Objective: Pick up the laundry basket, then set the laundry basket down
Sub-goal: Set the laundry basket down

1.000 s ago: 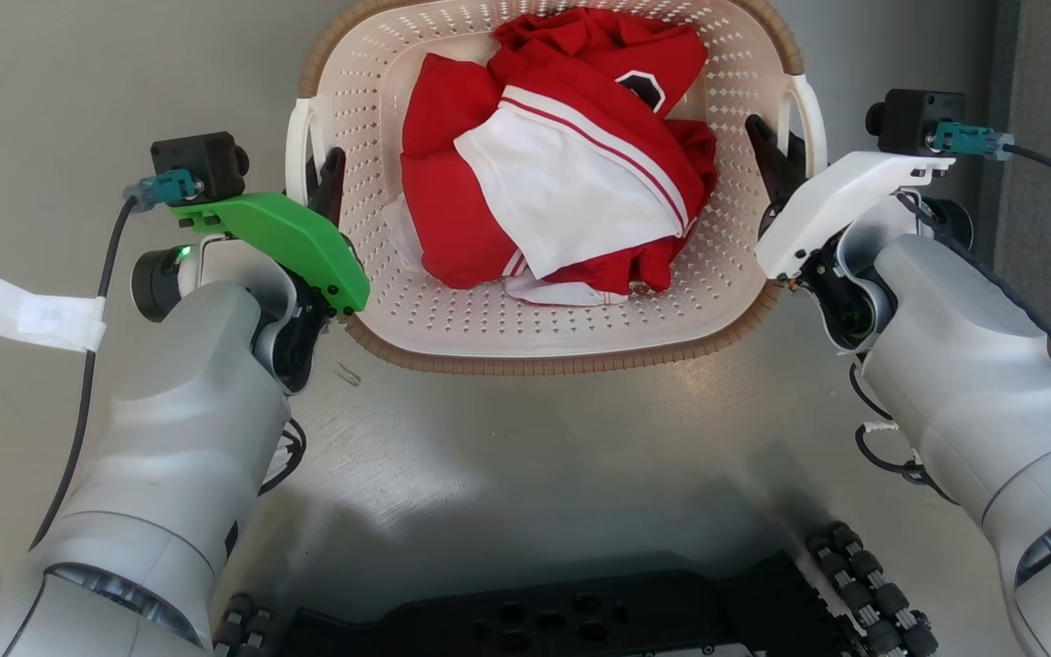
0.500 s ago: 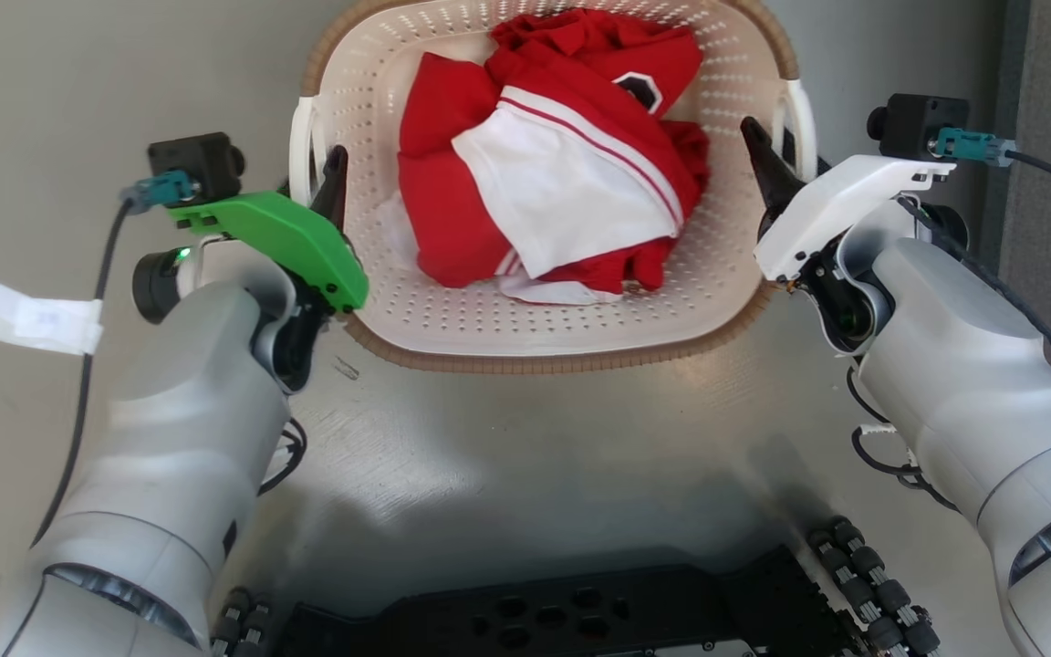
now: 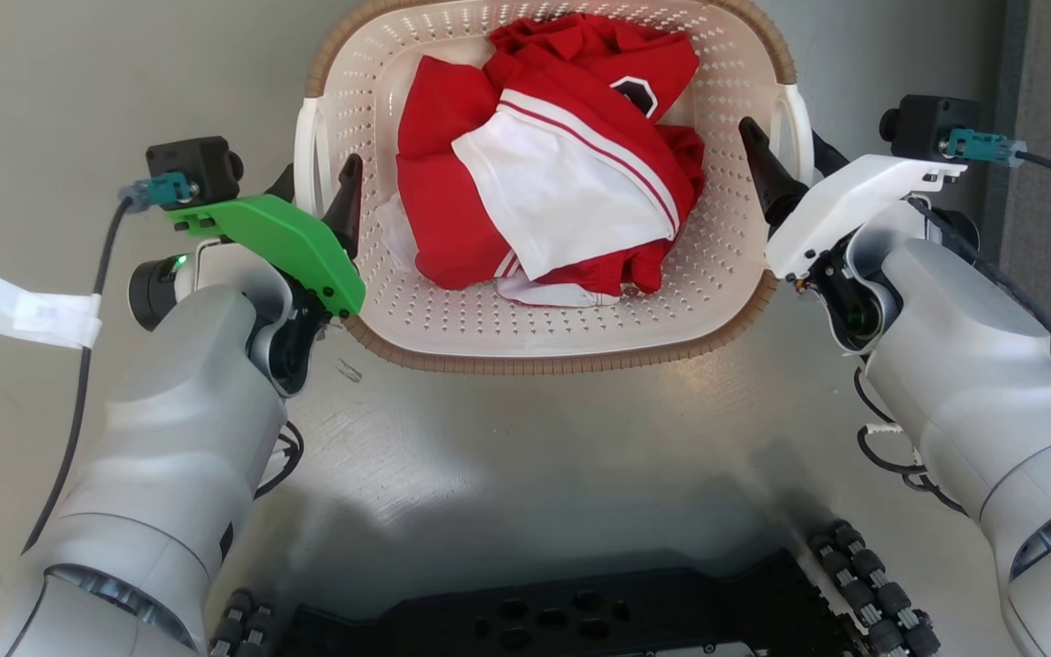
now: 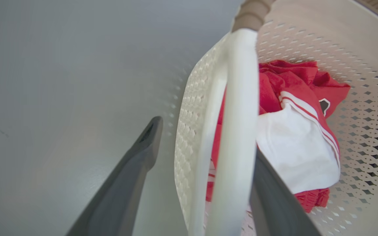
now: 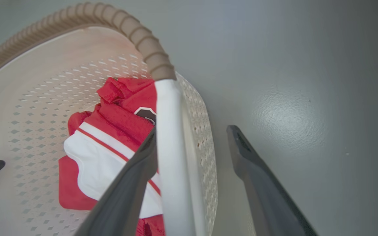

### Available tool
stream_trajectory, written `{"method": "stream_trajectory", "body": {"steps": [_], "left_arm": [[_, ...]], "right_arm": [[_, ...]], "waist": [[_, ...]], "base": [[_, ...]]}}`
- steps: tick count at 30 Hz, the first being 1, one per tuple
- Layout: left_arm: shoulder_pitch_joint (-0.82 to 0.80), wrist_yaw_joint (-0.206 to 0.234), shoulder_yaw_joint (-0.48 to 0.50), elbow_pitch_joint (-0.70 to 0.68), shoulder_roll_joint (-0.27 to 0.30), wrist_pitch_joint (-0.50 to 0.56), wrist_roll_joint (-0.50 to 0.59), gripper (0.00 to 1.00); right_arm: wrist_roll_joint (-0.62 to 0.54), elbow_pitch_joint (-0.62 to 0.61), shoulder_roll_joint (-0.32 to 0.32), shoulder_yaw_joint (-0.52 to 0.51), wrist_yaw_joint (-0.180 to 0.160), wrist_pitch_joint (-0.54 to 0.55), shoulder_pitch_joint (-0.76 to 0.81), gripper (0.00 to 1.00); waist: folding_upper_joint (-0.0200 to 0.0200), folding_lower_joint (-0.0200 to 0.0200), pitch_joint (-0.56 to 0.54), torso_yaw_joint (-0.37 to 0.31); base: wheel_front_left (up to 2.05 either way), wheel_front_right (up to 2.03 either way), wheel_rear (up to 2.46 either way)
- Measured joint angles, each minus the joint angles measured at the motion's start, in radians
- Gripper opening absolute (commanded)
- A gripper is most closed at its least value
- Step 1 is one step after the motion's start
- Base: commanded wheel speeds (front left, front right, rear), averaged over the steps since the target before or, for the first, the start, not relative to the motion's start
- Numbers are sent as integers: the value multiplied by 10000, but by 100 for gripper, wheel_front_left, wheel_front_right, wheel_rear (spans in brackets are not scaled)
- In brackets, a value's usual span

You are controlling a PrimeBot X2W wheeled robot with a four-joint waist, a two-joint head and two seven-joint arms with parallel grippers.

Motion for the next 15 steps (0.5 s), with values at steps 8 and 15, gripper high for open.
{"method": "stream_trajectory", "body": {"steps": [8, 15], "left_arm": [[4, 0, -245, 230, 0, -130, 81, 100], [132, 0, -355, 359, 0, -199, 86, 100]], "right_arm": [[4, 161, 121, 115, 0, -2, 12, 100], [10, 410, 136, 236, 2, -77, 147, 100]], "waist": [[0, 0, -324, -12], [0, 0, -810, -32]], "base": [[0, 0, 0], [0, 0, 0]]}}
